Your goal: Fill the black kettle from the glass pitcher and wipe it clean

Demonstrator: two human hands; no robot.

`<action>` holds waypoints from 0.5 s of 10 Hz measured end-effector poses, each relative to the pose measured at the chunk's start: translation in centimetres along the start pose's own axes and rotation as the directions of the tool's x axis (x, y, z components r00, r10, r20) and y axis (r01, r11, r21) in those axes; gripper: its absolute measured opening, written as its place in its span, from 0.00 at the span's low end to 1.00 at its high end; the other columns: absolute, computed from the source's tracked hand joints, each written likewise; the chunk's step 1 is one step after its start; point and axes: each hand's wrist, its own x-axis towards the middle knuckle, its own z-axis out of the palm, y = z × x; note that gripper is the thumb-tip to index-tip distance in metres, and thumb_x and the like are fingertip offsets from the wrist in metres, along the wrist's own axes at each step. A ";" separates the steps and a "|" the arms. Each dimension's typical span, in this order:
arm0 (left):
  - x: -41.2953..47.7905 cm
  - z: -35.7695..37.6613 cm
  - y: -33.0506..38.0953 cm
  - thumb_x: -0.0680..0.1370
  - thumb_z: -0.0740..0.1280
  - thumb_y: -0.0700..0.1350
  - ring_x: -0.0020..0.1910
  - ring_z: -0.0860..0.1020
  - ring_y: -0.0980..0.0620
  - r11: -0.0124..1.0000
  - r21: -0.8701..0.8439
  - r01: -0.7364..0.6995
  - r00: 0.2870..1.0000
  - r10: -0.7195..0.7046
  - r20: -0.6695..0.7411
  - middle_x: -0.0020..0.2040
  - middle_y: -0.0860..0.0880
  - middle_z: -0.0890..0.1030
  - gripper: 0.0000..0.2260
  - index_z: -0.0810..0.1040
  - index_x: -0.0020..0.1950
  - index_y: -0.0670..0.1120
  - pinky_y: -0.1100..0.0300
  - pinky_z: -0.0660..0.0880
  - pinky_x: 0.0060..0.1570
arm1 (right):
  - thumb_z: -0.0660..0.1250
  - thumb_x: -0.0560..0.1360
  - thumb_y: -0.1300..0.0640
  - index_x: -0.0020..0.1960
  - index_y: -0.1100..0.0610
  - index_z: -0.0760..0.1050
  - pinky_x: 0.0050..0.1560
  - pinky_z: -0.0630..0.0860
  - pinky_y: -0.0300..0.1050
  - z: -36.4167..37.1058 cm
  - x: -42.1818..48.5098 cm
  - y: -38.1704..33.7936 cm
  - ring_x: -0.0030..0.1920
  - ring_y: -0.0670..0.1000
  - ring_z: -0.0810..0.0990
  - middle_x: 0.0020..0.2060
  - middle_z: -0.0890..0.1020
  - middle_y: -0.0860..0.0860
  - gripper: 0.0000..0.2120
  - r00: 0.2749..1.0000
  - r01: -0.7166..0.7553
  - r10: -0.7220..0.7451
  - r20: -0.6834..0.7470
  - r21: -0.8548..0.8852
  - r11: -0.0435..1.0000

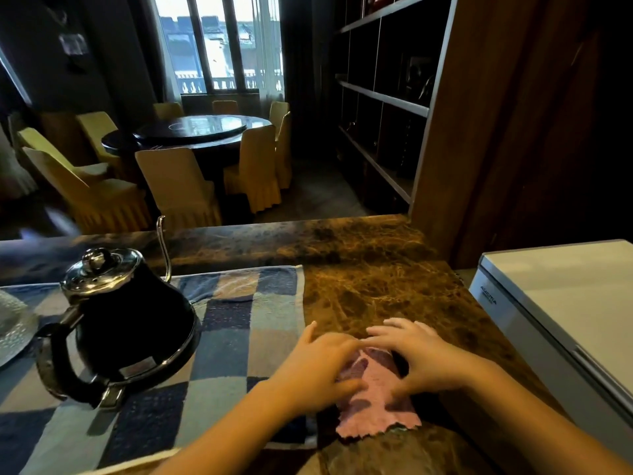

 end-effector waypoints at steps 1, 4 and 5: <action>-0.3 1.5 -0.5 0.76 0.60 0.62 0.77 0.43 0.53 0.992 0.120 -0.033 0.962 -0.001 0.272 0.79 0.53 0.45 0.37 0.46 0.78 0.53 0.37 0.33 0.71 | 0.73 0.68 0.42 0.77 0.40 0.41 0.71 0.31 0.65 1.1 -0.2 0.8 0.76 0.47 0.34 0.77 0.40 0.39 0.51 0.987 -0.048 0.056 0.151 -0.057 0.997; -0.5 2.1 -1.8 0.75 0.60 0.65 0.74 0.34 0.55 0.998 0.064 0.002 0.928 -0.026 0.372 0.77 0.57 0.34 0.41 0.36 0.76 0.57 0.42 0.25 0.64 | 0.72 0.66 0.37 0.76 0.40 0.36 0.69 0.28 0.65 1.7 -0.2 1.9 0.73 0.45 0.29 0.75 0.34 0.37 0.54 0.981 -0.016 0.025 0.193 -0.048 0.999; -1.0 1.8 -1.3 0.76 0.59 0.64 0.76 0.35 0.54 0.997 -0.047 0.067 0.961 -0.052 0.270 0.77 0.57 0.35 0.38 0.38 0.76 0.58 0.40 0.28 0.68 | 0.71 0.67 0.37 0.77 0.43 0.38 0.72 0.32 0.64 1.7 -0.4 1.1 0.74 0.45 0.31 0.76 0.35 0.40 0.52 0.990 -0.021 0.011 0.143 0.068 0.997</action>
